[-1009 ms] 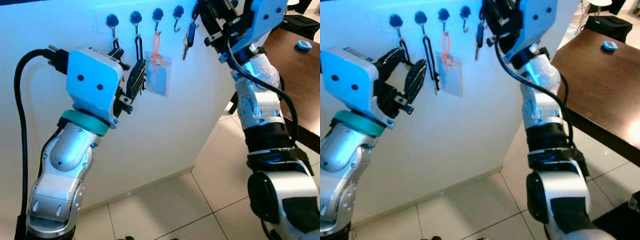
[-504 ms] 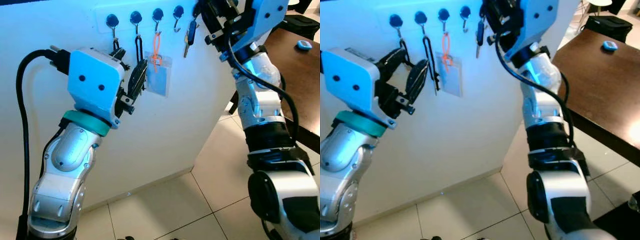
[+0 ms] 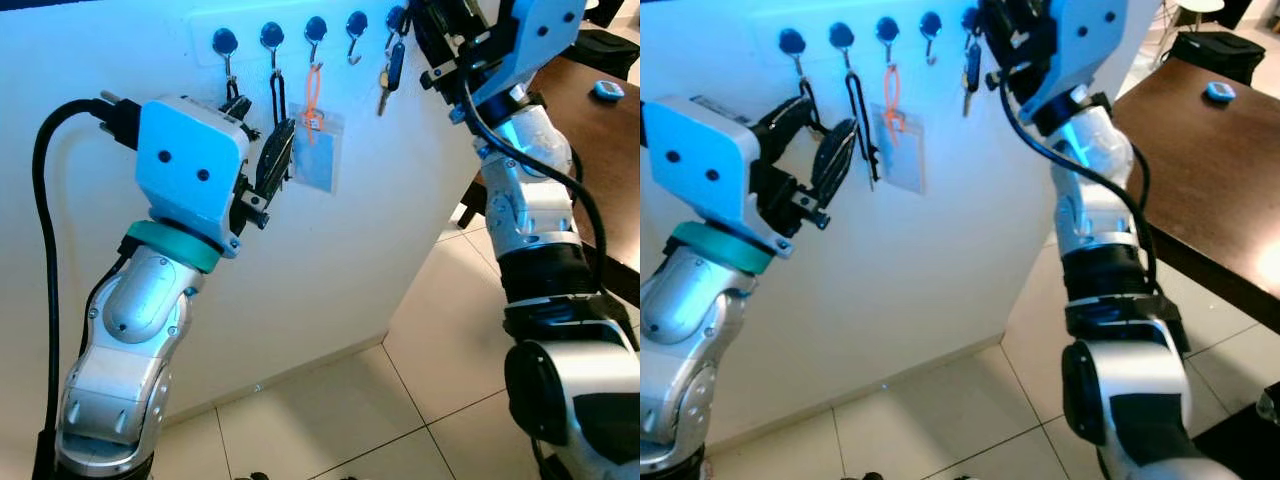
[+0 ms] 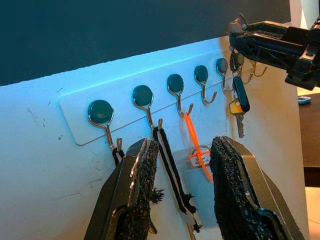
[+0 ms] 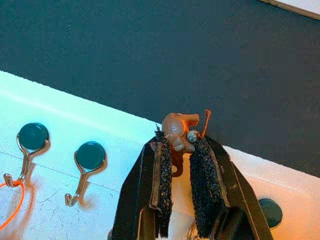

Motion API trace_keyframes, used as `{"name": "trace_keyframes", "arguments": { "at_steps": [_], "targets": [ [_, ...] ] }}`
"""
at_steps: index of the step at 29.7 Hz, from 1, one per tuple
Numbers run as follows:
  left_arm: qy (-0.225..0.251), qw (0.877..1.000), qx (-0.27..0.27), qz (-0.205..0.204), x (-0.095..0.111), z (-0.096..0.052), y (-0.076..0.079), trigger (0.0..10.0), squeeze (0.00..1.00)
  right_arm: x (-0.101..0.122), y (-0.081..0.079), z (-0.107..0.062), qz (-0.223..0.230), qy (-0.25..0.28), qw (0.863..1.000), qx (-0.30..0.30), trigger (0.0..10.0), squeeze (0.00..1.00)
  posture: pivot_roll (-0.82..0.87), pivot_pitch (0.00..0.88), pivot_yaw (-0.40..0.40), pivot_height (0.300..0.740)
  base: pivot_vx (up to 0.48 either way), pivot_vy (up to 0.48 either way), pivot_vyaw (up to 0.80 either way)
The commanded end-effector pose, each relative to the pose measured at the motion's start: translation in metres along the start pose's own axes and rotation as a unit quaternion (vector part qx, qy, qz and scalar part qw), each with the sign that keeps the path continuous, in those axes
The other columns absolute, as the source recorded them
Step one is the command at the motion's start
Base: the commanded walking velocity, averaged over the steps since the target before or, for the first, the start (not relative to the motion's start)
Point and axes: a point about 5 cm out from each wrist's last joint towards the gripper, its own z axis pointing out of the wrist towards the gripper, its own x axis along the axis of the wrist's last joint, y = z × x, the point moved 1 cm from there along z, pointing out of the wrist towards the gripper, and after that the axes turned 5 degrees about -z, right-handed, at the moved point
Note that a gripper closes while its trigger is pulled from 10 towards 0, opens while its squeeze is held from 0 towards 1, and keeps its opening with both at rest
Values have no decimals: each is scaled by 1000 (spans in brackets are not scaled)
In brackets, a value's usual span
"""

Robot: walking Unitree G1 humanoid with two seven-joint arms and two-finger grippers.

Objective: Hang keys on a hook

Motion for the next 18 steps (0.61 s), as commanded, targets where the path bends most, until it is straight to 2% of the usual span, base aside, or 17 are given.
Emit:
{"name": "trace_keyframes", "arguments": {
  "at_steps": [1,18],
  "targets": [
    [-2,1000,-1,3,-1,-2,1,10000,0,-4,2,-4,-4,-7,1000,-4,10000,0,-26,112,81,740,0,0,0],
    [-3,1000,-1,4,-2,-2,1,10000,0,-11,6,-10,-9,-25,1000,-14,10000,0,-24,104,81,740,0,0,0]
  ]
}}
